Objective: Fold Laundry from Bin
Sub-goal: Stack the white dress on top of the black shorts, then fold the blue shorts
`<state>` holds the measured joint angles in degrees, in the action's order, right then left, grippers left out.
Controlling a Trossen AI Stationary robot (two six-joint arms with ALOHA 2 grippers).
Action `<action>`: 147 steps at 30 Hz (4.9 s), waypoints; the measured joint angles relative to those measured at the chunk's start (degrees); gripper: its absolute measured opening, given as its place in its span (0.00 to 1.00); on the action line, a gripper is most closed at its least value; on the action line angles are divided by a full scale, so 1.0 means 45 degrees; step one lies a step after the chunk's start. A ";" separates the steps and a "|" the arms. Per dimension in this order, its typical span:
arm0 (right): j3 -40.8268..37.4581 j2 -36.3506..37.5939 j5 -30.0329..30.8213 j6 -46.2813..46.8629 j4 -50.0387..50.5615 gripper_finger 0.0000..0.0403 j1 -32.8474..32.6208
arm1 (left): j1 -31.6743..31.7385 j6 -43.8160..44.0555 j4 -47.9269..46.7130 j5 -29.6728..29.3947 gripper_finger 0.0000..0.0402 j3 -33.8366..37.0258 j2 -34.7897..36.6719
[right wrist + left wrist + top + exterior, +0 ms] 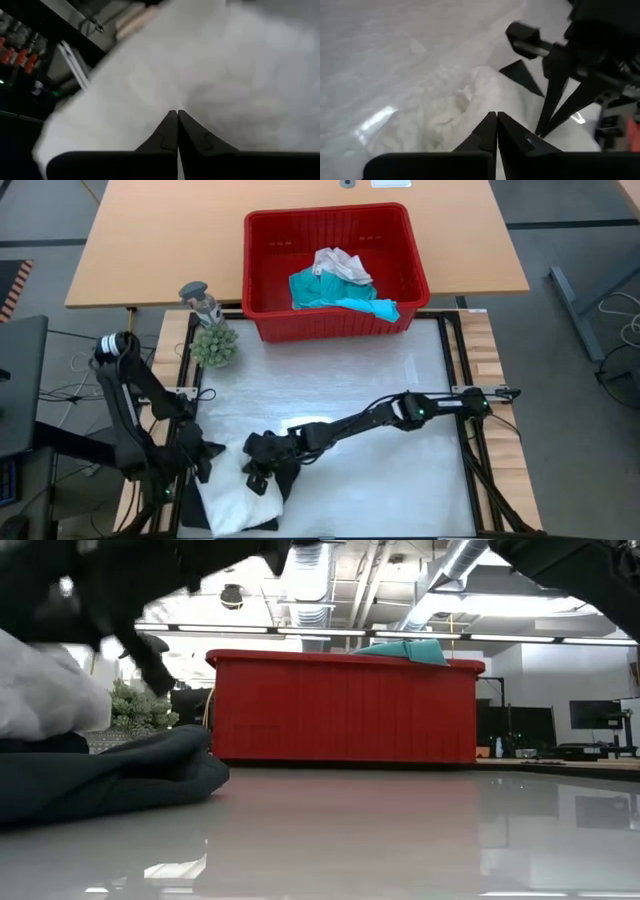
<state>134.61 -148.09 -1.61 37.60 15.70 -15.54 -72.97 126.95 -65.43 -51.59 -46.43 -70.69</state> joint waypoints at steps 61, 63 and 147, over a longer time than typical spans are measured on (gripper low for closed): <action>0.0015 0.2358 0.4490 -0.7003 0.5840 0.05 0.0815 | 0.2731 -0.8163 0.6508 -0.3151 0.00 -0.1461 -0.0471; 0.0020 0.3128 0.4498 -0.7427 0.6836 0.05 0.1151 | 0.3031 -0.7633 0.6348 -0.3061 0.00 -0.1456 -0.0584; -0.0194 0.7422 0.0735 -1.4088 1.6510 0.07 1.1900 | 1.7391 -2.5737 1.1389 0.5720 0.56 -0.2737 0.3790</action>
<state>133.73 -114.69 1.69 -25.79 90.00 38.01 5.29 11.14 -14.18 -25.85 -58.74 -53.63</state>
